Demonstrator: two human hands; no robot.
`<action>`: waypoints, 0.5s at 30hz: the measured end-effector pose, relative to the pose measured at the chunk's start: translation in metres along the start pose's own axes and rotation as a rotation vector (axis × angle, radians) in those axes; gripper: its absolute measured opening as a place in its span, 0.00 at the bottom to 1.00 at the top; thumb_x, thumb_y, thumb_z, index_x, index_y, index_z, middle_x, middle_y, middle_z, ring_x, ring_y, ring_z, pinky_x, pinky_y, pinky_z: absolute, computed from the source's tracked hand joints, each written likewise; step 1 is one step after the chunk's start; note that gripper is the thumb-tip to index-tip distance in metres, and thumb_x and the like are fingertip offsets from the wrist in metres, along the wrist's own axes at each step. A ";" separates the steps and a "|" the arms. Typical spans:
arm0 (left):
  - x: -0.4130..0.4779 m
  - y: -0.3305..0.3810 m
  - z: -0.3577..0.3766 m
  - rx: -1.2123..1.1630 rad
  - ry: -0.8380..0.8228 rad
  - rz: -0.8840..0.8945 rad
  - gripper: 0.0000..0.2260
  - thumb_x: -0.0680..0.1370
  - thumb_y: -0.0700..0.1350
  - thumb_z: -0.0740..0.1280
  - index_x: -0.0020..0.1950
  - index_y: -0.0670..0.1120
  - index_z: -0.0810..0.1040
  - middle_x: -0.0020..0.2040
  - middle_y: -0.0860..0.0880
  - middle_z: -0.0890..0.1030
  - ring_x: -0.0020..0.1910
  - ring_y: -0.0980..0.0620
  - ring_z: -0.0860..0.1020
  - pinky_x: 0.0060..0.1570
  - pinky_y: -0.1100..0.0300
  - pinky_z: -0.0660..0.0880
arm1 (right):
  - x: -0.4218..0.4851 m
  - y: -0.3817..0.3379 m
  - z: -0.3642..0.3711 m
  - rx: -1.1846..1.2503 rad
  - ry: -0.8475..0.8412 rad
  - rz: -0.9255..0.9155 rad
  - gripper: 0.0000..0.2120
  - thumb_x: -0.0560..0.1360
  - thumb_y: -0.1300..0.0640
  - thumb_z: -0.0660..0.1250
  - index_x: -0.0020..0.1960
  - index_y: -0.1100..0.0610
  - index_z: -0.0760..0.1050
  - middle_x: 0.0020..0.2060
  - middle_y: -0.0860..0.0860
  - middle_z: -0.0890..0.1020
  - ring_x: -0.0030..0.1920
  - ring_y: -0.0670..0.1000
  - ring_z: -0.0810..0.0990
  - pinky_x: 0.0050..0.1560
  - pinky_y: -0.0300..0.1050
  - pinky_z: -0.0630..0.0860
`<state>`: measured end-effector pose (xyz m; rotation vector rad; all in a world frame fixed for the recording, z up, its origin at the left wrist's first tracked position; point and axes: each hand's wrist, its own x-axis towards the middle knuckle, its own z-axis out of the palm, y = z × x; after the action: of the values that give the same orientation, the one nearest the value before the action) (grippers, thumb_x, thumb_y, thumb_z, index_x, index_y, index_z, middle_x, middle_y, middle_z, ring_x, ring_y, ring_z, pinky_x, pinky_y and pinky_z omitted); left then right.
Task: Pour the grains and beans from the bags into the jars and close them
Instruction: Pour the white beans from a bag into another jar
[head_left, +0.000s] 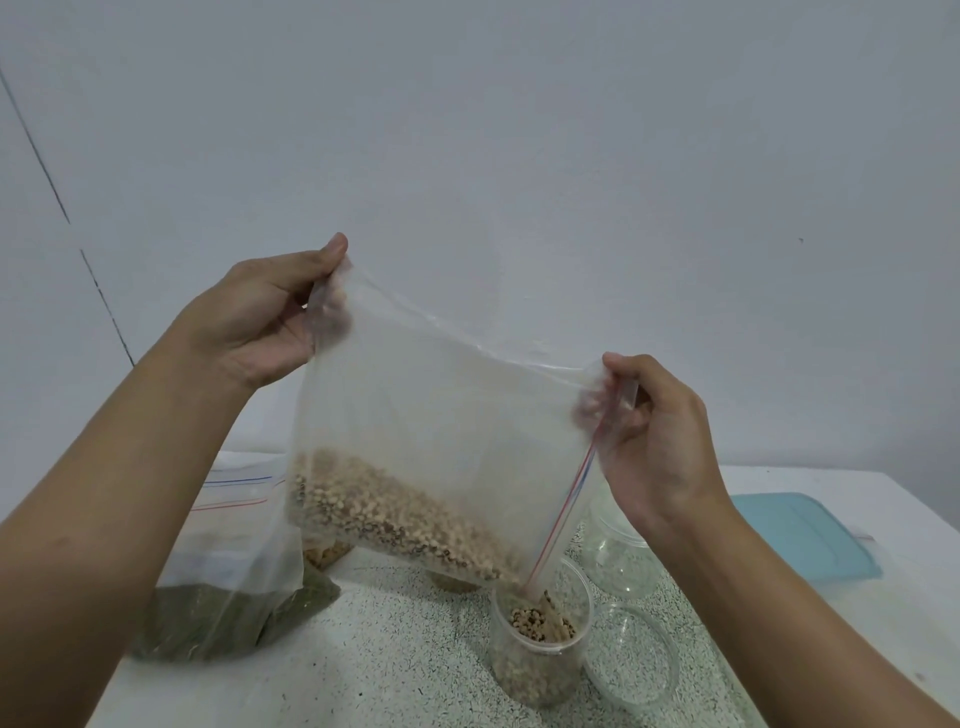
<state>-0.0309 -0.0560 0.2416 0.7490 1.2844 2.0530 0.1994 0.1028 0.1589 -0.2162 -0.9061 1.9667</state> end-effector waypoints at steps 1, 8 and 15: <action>0.000 0.000 0.000 0.006 -0.003 0.000 0.08 0.71 0.45 0.74 0.32 0.48 0.83 0.35 0.52 0.76 0.37 0.57 0.74 0.46 0.64 0.76 | 0.000 0.000 0.000 -0.001 -0.001 -0.001 0.18 0.75 0.68 0.66 0.28 0.56 0.76 0.34 0.53 0.69 0.34 0.51 0.69 0.38 0.44 0.69; 0.001 0.002 -0.002 -0.003 0.003 -0.001 0.07 0.71 0.45 0.74 0.33 0.47 0.83 0.36 0.52 0.76 0.35 0.56 0.74 0.41 0.65 0.77 | 0.000 0.000 -0.001 -0.009 0.003 0.000 0.16 0.76 0.68 0.66 0.31 0.58 0.77 0.35 0.54 0.70 0.34 0.51 0.71 0.37 0.43 0.70; 0.000 0.002 0.001 0.017 -0.008 0.008 0.09 0.72 0.45 0.73 0.31 0.47 0.82 0.34 0.52 0.75 0.34 0.56 0.74 0.41 0.65 0.76 | 0.001 -0.001 0.001 0.002 0.003 -0.006 0.14 0.75 0.68 0.66 0.31 0.58 0.75 0.35 0.53 0.69 0.34 0.50 0.69 0.35 0.42 0.69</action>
<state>-0.0307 -0.0563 0.2433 0.7698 1.2979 2.0462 0.1988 0.1034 0.1602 -0.2152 -0.9022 1.9611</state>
